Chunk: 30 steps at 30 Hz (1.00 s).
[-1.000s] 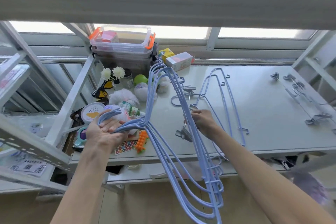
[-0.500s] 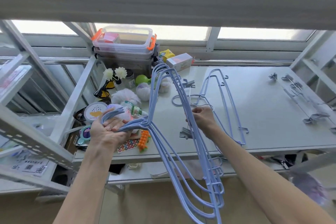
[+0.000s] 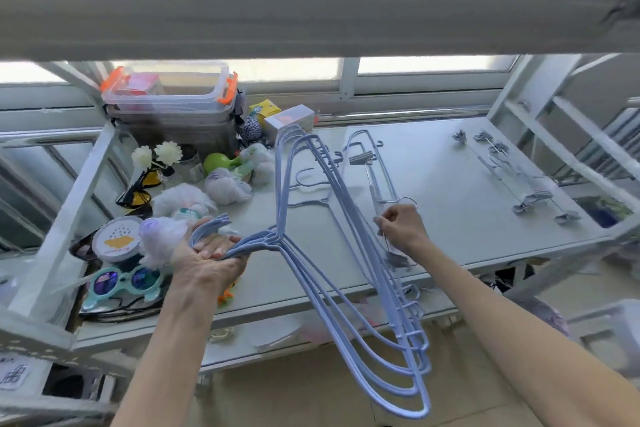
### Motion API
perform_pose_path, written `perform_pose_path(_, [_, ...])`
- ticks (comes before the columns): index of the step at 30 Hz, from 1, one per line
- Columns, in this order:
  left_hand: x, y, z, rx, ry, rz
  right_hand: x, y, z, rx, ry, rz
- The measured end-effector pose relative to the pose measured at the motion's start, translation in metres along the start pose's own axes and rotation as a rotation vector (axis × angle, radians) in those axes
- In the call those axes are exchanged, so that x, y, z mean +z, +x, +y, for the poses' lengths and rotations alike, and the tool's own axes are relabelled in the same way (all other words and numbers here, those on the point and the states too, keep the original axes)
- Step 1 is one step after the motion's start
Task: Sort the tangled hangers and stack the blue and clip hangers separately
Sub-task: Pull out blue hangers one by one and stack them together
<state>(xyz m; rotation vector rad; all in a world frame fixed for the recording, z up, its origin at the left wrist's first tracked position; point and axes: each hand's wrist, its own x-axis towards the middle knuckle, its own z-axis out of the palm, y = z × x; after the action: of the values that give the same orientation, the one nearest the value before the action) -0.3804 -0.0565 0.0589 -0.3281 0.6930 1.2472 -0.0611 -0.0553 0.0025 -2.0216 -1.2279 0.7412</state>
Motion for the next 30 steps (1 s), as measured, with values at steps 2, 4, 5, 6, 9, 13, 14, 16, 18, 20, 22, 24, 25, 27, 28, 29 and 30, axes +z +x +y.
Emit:
perform_pose_path(2, [0.005, 0.004, -0.018, 0.019, 0.032, 0.010, -0.019, 0.008, 0.017, -0.005, -0.070, 0.033])
perform_pose_path(4, [0.010, 0.007, -0.038, 0.041, 0.076, 0.004, -0.036, 0.017, 0.034, -0.003, -0.132, 0.063])
perform_pose_path(5, [0.013, 0.008, -0.049, 0.036, 0.091, 0.001, -0.044, 0.021, 0.043, 0.002, -0.152, 0.073])
perform_pose_path(6, [0.016, 0.009, -0.059, 0.026, 0.099, 0.001, -0.053, 0.025, 0.051, 0.009, -0.162, 0.079])
perform_pose_path(9, [0.027, 0.012, -0.095, 0.038, 0.114, 0.016, -0.080, 0.040, 0.076, 0.027, -0.161, 0.073])
perform_pose_path(13, [0.041, 0.013, -0.154, 0.074, 0.135, 0.034, -0.121, 0.067, 0.102, 0.016, -0.157, 0.042])
perform_pose_path(14, [0.045, 0.014, -0.169, 0.084, 0.134, 0.039, -0.132, 0.074, 0.107, 0.004, -0.164, 0.029])
perform_pose_path(16, [0.053, 0.015, -0.197, 0.112, 0.120, 0.059, -0.155, 0.088, 0.115, -0.035, -0.189, -0.009])
perform_pose_path(18, [0.063, 0.017, -0.225, 0.143, 0.114, 0.068, -0.178, 0.102, 0.121, -0.080, -0.218, -0.043])
perform_pose_path(20, [0.073, 0.019, -0.252, 0.163, 0.120, 0.056, -0.200, 0.115, 0.126, -0.105, -0.223, -0.066])
perform_pose_path(22, [0.083, 0.022, -0.279, 0.176, 0.115, 0.042, -0.222, 0.129, 0.133, -0.130, -0.246, -0.084])
perform_pose_path(24, [0.094, 0.025, -0.303, 0.181, 0.100, 0.049, -0.243, 0.143, 0.143, -0.130, -0.256, -0.089])
perform_pose_path(25, [0.099, 0.028, -0.314, 0.178, 0.091, 0.056, -0.252, 0.150, 0.148, -0.123, -0.256, -0.086])
perform_pose_path(27, [0.109, 0.032, -0.333, 0.174, 0.073, 0.065, -0.267, 0.161, 0.159, -0.131, -0.278, -0.074])
perform_pose_path(28, [0.113, 0.034, -0.341, 0.173, 0.064, 0.070, -0.273, 0.167, 0.164, -0.128, -0.279, -0.062])
perform_pose_path(29, [0.116, 0.036, -0.348, 0.169, 0.057, 0.075, -0.278, 0.172, 0.170, -0.119, -0.266, -0.048])
perform_pose_path(30, [0.119, 0.038, -0.355, 0.162, 0.055, 0.078, -0.283, 0.177, 0.176, -0.112, -0.255, -0.034])
